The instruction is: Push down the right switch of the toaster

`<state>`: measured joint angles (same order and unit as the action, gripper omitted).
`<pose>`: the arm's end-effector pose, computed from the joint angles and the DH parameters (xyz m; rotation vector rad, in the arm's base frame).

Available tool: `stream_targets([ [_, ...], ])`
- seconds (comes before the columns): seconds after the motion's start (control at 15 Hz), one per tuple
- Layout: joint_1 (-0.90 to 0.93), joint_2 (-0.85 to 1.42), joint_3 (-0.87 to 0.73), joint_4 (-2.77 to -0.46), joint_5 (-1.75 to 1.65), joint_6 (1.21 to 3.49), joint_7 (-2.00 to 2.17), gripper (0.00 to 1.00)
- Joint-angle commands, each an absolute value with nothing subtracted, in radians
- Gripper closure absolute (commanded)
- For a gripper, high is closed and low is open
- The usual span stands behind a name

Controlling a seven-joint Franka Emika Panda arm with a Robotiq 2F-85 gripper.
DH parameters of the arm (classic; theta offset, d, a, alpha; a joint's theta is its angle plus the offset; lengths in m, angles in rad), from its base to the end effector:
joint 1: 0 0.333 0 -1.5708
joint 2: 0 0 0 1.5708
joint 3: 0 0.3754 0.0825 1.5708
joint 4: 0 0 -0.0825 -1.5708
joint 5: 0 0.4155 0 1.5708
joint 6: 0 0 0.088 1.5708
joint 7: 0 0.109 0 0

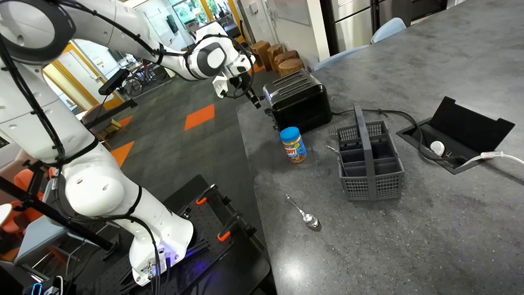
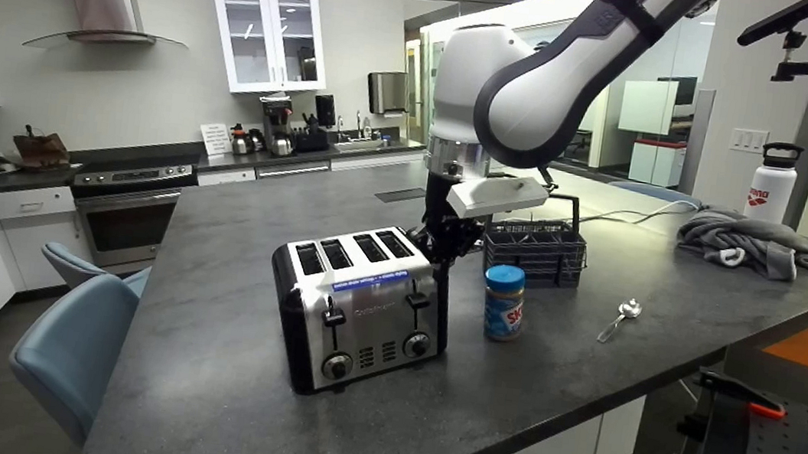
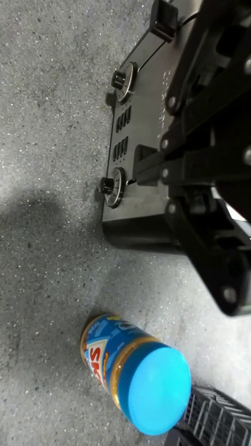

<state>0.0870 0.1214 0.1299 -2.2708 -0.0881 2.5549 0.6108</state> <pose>0.5617 0.1240 0.3549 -3.0594 0.5044 -0.2579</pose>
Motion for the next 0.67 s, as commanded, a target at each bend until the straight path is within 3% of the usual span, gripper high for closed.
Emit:
stream_targets([
  [0.0, 0.126, 0.16, 0.089, -2.239, -0.14, 2.571, 0.674, 1.0],
  [0.6, 0.174, 0.225, 0.054, -2.202, -0.149, 2.611, 0.674, 1.0],
])
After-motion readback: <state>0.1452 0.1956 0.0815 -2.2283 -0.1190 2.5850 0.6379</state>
